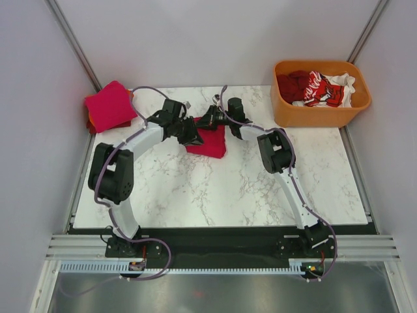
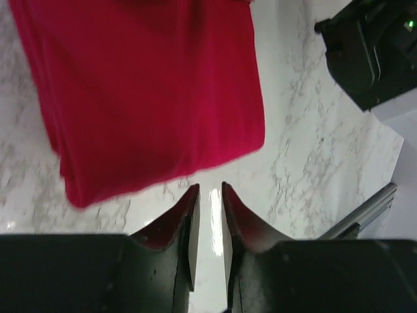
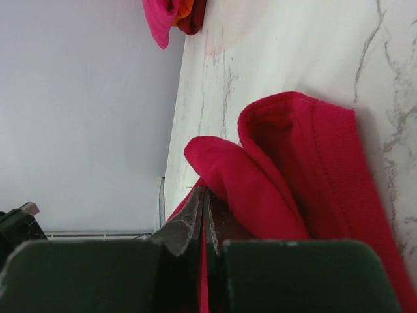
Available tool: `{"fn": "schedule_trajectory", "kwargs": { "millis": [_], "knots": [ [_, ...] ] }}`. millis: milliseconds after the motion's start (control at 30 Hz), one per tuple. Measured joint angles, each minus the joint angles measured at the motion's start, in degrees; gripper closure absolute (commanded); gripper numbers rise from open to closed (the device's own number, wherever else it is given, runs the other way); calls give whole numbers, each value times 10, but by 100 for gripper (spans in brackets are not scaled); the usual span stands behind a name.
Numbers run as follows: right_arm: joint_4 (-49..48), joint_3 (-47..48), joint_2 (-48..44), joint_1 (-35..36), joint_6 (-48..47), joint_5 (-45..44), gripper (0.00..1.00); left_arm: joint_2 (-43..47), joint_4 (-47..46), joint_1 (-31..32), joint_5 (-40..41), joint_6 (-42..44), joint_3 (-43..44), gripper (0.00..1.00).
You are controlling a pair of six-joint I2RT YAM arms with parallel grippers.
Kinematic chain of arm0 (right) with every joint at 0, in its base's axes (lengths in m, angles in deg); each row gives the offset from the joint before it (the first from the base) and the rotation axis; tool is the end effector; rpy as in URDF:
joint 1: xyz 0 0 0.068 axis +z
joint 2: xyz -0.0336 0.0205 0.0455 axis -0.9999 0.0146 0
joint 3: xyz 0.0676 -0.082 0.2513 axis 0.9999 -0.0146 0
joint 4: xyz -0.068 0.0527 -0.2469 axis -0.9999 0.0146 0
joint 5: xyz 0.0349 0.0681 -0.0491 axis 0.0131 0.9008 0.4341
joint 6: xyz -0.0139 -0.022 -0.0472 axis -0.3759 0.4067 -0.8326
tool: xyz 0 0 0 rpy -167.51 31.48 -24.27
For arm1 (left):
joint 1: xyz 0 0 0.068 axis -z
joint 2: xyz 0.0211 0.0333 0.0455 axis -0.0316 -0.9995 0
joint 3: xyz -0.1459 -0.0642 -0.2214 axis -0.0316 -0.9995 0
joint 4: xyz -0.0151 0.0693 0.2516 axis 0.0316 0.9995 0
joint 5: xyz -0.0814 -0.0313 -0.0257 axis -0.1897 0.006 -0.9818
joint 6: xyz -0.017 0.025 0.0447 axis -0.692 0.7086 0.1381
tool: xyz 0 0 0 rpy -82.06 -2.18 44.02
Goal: Fold and stack the t-shirts
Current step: Fold the tshirt
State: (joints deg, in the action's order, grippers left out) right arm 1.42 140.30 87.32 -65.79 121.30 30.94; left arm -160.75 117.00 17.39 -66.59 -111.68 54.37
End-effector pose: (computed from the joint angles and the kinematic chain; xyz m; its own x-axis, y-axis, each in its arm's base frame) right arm 0.5288 0.2596 0.0778 -0.9449 0.1728 -0.2779 -0.2462 0.1840 0.9516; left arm 0.3650 -0.1419 0.2288 -0.9255 -0.1852 -0.3304 0.0432 0.8151 -0.5777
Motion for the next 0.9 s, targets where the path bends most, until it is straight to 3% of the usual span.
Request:
{"fn": "schedule_trajectory", "kwargs": {
  "millis": [233, 567, 767, 900],
  "knots": [
    [-12, -2, 2, -1, 0, 6, 96, -74, -177, 9, 50, -21, -75, 80],
    [-20, -5, 2, -1, -1, 8, 98, -35, -300, 22, 68, -39, -181, 88],
    [-26, -8, 2, -2, -2, 10, 99, 63, -257, 27, 86, -41, -226, 83],
    [-27, -9, 2, -2, -3, 10, 99, 117, -229, 28, 97, -41, -172, 83]
  ]
}}
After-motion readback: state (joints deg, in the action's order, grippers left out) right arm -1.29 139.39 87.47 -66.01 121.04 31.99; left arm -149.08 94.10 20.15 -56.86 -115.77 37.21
